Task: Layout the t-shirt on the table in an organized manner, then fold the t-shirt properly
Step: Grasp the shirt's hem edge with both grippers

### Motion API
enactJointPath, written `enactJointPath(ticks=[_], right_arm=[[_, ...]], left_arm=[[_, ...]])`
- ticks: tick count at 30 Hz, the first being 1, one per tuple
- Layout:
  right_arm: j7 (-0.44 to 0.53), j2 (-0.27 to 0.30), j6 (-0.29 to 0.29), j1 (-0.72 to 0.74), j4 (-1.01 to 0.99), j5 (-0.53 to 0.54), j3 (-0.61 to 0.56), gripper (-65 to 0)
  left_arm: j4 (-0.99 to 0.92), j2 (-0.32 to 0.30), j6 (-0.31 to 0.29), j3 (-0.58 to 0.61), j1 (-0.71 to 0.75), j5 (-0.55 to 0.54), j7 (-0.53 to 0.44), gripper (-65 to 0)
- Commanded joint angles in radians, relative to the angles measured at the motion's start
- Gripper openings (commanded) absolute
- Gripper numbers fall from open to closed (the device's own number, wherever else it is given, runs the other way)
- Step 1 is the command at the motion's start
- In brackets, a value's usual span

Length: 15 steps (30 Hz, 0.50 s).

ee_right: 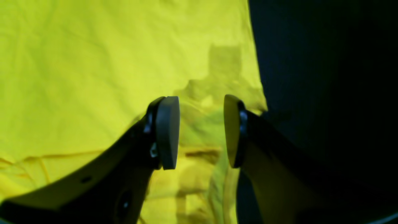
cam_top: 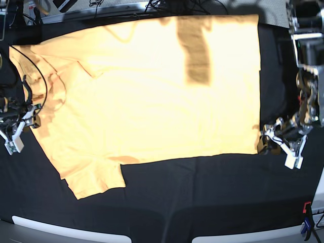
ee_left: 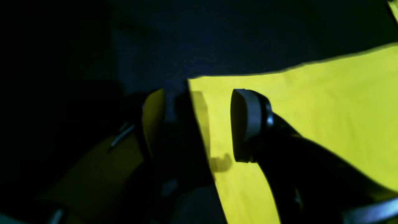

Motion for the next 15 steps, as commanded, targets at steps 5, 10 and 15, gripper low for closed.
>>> enactJointPath(ticks=[5,10,15], right_arm=[[0.018,0.010,0.005,0.017,0.013,0.029,0.011,-41.9],[0.018,0.008,0.005,0.017,0.013,0.028,0.011,-41.9],[0.017,0.007,0.005,0.017,0.013,0.028,0.011,-41.9]], left_arm=[[-0.181,0.010,-0.079,-0.004,-0.114,-0.016,-0.004,-33.8],[-0.336,0.027,-0.089,-0.004,-0.193,-0.012,-0.035,-33.9],[-0.402,0.028,-0.089,-0.004,-0.230,0.014,-0.026,-33.9]])
